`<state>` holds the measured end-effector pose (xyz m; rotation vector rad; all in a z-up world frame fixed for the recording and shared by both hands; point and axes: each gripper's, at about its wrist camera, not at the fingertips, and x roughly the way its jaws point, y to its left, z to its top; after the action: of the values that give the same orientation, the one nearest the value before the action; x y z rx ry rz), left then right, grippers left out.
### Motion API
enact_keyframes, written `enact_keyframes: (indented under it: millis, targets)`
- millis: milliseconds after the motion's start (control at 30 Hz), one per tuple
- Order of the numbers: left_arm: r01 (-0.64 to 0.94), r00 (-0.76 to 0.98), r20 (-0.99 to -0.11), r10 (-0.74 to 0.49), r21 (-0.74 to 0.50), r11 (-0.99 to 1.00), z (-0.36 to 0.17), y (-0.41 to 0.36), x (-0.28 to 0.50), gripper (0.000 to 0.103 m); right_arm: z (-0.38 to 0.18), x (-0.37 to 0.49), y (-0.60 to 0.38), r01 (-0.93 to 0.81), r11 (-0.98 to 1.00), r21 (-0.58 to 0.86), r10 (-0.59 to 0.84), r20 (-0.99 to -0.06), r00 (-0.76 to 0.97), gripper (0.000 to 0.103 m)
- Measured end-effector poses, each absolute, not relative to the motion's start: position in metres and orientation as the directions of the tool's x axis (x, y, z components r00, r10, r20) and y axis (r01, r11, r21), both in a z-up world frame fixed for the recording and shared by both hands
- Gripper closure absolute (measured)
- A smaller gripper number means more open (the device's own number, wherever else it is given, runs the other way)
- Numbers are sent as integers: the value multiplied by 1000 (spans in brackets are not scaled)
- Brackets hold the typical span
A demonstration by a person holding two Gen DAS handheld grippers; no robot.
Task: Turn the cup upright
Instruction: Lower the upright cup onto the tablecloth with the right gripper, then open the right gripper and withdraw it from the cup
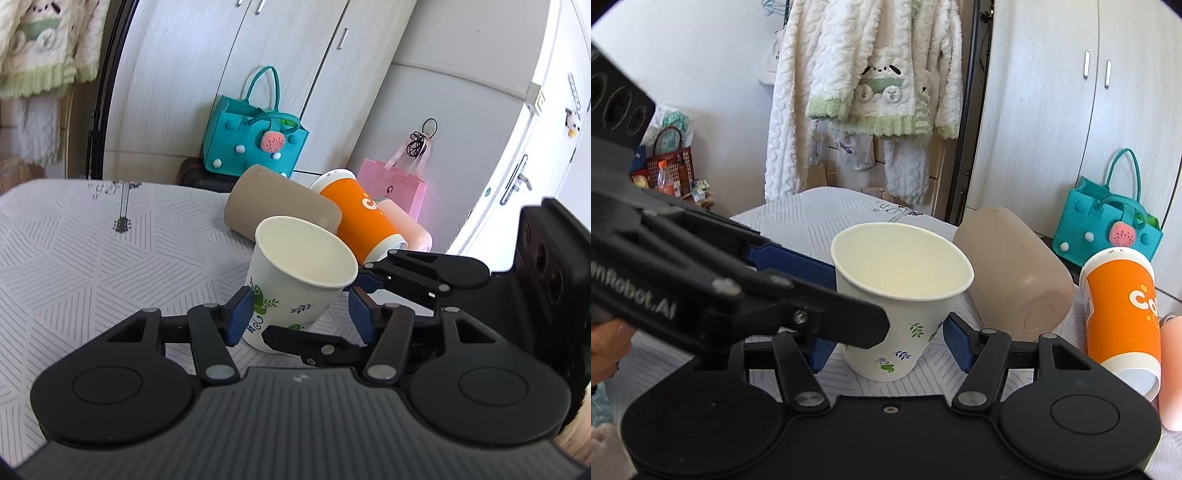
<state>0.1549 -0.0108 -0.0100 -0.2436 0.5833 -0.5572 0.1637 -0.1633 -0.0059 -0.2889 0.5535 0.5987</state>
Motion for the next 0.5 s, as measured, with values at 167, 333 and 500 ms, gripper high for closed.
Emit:
enact_keyframes:
  millis: [167,333,500]
  targets:
    - [425,691,-445,-570,-388,818,-8,-5,151,43,-6,156,-159,-610,780,-139,447,-559,699,27]
    - [400,698,-470,-540,-369,839,-8,-6,144,32,-6,153,-163,-595,793,-132,437,-557,706,21]
    - [380,717,-483,-502,-332,863,-2,-6,129,24,-2,139,-176,-565,817,-115,427,-538,727,18]
